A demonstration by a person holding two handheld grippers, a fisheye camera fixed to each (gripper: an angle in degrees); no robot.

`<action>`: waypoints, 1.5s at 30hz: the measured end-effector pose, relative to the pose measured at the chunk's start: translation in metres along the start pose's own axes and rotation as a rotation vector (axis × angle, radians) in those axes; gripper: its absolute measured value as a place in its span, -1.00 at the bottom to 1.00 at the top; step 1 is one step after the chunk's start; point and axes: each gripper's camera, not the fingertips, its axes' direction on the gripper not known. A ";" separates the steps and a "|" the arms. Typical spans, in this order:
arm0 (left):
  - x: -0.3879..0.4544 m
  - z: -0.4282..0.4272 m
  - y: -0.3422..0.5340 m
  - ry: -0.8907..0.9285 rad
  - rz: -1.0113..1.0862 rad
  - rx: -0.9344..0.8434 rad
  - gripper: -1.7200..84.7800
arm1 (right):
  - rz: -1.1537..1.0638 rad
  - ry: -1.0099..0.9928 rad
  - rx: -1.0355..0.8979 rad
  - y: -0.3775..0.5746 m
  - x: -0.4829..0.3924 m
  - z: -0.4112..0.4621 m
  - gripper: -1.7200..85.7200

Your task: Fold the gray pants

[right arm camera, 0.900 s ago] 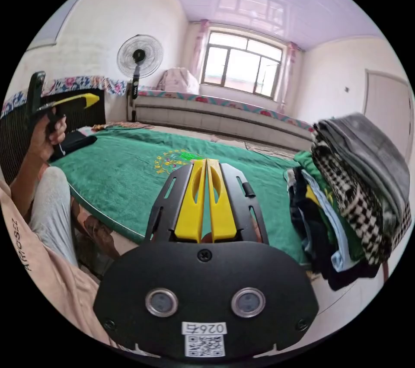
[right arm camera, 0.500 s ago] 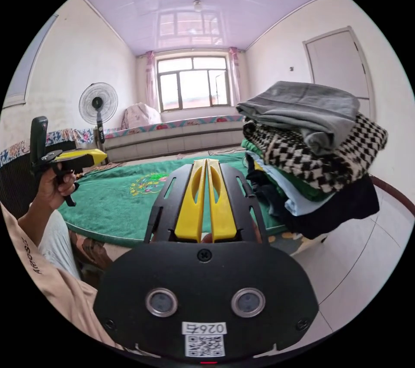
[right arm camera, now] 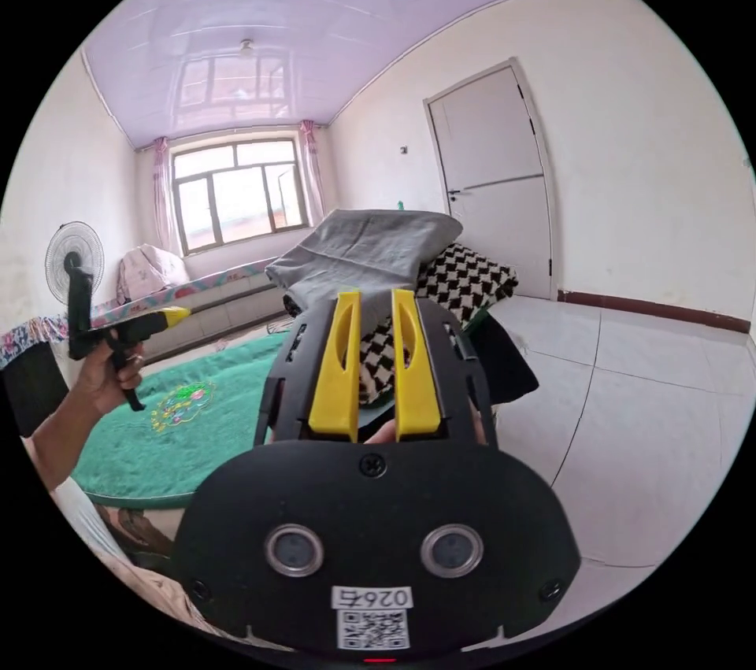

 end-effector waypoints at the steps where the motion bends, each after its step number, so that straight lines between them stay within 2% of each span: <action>1: -0.024 0.013 -0.017 0.026 -0.021 0.006 -0.80 | 0.011 -0.020 -0.019 0.012 0.011 0.006 -0.85; 7: -0.136 0.092 -0.084 0.125 -0.193 -0.089 -0.67 | 0.062 -0.083 -0.172 0.077 0.057 0.069 -0.82; 10: -0.181 0.128 -0.105 0.189 -0.308 -0.118 -0.58 | 0.151 -0.228 -0.250 0.111 0.086 0.108 -0.80; 13: -0.217 0.151 -0.111 0.293 -0.439 -0.096 -0.58 | 0.272 -0.399 -0.305 0.147 0.116 0.149 -0.80; 17: -0.248 0.146 -0.100 0.298 -0.482 -0.056 -0.65 | 0.428 -0.624 -0.238 0.202 0.146 0.181 -0.79; 22: -0.281 0.143 -0.081 0.370 -0.548 -0.027 -0.76 | 0.425 -0.615 -0.239 0.235 0.146 0.200 -0.78; 27: -0.293 0.133 -0.068 0.384 -0.519 0.013 -0.79 | 0.236 -0.492 -0.162 0.242 0.109 0.180 -0.79; 31: -0.296 0.143 -0.059 0.395 -0.469 -0.031 -0.69 | 0.134 -0.386 -0.239 0.229 0.091 0.208 -0.81; 35: -0.302 0.158 -0.032 0.410 -0.530 -0.029 -0.84 | 0.167 -0.429 -0.308 0.208 0.094 0.248 -0.92; 39: -0.312 0.157 -0.012 0.520 -0.582 0.016 -0.86 | 0.201 -0.480 -0.204 0.188 0.086 0.251 -0.96; 45: -0.301 0.078 -0.016 0.454 -0.453 0.161 -0.87 | 0.082 -0.526 -0.040 0.087 0.020 0.249 -0.98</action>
